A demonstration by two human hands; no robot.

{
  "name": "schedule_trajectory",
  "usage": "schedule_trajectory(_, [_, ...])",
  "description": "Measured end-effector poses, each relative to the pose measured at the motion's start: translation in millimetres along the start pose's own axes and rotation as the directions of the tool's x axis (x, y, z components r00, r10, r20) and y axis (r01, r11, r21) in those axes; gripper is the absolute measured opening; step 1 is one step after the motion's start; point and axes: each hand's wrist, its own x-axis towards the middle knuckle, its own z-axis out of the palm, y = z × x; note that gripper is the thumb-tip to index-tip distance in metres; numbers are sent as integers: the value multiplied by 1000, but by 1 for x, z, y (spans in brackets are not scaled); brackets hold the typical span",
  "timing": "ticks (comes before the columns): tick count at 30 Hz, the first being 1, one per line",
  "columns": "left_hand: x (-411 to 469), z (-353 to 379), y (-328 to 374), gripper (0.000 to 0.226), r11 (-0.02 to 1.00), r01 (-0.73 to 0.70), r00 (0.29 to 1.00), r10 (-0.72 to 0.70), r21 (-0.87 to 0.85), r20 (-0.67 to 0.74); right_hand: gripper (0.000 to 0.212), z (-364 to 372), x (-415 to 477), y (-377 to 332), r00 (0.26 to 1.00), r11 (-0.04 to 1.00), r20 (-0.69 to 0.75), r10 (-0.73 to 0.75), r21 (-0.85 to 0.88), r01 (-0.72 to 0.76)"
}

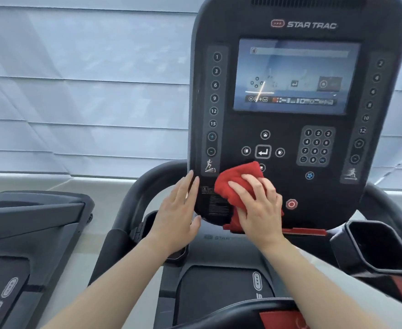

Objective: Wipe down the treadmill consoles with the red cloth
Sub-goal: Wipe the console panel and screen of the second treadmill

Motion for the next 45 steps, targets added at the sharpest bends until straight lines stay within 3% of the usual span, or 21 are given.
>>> schedule_trajectory(5, [17, -3, 25, 81, 998, -23, 999, 25, 53, -47, 46, -22, 10, 49, 992, 992, -54, 115, -40, -117])
schedule_trajectory(12, [38, 19, 80, 81, 999, -36, 999, 36, 22, -14, 47, -28, -22, 89, 1000, 998, -2, -15, -54, 15])
schedule_trajectory(16, [56, 19, 101, 80, 998, -43, 998, 45, 47, -47, 44, -47, 6, 119, 994, 997, -73, 76, -28, -78])
schedule_trajectory(28, [76, 53, 155, 88, 978, 192, 978, -184, 86, -94, 50, -50, -31, 168, 994, 995, -35, -100, 13, 101])
schedule_trajectory(36, [87, 57, 179, 83, 971, 218, 966, -202, 94, -158, 49, -55, -32, 186, 978, 986, -160, 137, 116, -119])
schedule_trajectory(41, [94, 59, 197, 78, 990, 47, 985, -24, 132, -174, 45, -58, -44, 198, 985, 984, -132, 111, 153, -91])
schedule_trajectory(45, [103, 62, 209, 79, 988, 36, 990, -15, 150, -140, 46, -71, -10, 215, 963, 965, -185, 195, 213, -155])
